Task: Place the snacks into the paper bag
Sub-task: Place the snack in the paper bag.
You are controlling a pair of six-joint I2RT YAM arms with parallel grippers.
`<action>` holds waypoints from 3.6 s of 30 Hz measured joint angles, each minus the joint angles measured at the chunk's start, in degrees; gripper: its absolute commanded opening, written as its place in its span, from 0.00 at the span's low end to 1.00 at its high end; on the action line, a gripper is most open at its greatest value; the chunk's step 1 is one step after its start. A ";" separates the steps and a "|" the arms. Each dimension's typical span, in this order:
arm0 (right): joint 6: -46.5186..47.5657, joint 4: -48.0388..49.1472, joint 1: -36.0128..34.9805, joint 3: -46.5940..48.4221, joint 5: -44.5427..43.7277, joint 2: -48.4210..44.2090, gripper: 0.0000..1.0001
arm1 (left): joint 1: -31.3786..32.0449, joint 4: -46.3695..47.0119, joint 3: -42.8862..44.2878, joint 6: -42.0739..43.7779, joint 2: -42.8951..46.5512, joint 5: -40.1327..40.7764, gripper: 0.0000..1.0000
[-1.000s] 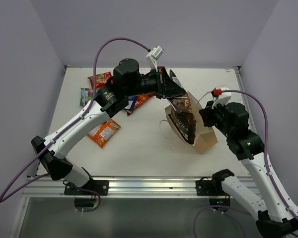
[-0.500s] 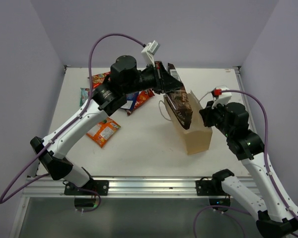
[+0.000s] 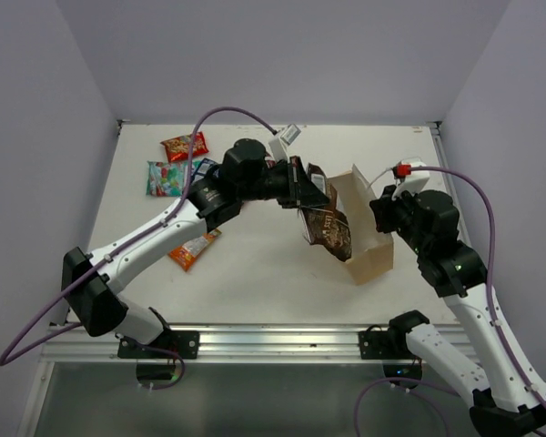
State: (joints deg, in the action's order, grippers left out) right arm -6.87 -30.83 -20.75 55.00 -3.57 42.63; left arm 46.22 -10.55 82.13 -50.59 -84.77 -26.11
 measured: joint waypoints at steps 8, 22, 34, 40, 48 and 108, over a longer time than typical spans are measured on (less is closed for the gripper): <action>-0.44 -0.17 -0.02 -0.04 -1.79 0.07 0.00 | 1.20 1.20 -7.43 -3.41 2.05 4.35 0.06; -2.27 -0.39 -0.02 -0.04 -8.44 0.50 0.00 | 4.48 -0.52 -5.92 -6.01 1.16 11.17 0.10; -4.13 1.53 -0.90 -0.07 -12.83 2.58 0.00 | 4.48 -1.11 -2.16 -9.92 -6.12 11.37 0.15; -4.24 2.64 -1.16 -0.92 -15.56 3.15 0.00 | 4.55 -0.92 -2.14 -12.15 -7.26 11.74 0.18; -4.02 3.06 -2.19 -1.25 -18.05 3.58 0.00 | 5.16 -0.92 -2.14 -12.81 -8.20 12.11 0.20; 2.36 -2.54 -4.74 3.41 -20.92 3.61 0.00 | -9.40 14.47 -10.01 53.59 -28.94 51.45 0.68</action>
State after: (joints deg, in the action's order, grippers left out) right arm -4.51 -33.36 -25.50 58.41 -24.49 46.24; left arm 36.82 3.92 72.12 3.01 -113.71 25.34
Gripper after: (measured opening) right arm 0.011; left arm 0.692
